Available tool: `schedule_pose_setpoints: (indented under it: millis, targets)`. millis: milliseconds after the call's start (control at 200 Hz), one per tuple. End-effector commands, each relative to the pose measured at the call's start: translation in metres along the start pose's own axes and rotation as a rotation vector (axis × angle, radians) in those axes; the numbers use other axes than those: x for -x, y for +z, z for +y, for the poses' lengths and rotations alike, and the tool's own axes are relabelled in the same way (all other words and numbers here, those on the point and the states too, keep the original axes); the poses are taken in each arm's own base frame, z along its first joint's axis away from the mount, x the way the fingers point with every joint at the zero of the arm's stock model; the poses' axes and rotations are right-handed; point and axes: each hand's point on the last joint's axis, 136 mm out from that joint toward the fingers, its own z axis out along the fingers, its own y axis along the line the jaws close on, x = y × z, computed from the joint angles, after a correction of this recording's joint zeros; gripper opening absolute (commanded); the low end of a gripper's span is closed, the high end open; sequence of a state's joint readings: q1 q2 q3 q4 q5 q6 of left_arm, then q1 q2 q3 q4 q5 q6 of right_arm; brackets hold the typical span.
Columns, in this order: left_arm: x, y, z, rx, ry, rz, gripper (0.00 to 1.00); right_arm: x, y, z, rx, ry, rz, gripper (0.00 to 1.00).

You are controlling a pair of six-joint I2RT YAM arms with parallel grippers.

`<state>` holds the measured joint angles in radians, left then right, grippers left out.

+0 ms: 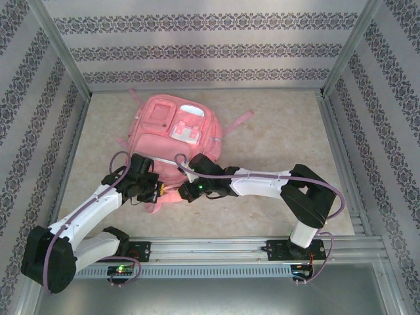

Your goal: Pack the student bag

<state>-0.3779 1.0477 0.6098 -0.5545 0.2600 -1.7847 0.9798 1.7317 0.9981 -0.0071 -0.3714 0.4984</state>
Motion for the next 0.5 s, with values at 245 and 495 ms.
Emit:
schedule_pose_setpoints:
  millis: [245, 495]
  targets:
    - [0.013, -0.006, 0.009, -0.022, -0.028, -0.038, 0.0, -0.015, -0.008, -0.014, -0.084, -0.045, 0.0, 0.0]
    - [0.01, -0.008, 0.013, -0.007, -0.014, -0.016, 0.0, -0.022, -0.016, -0.021, -0.107, -0.044, -0.005, 0.0]
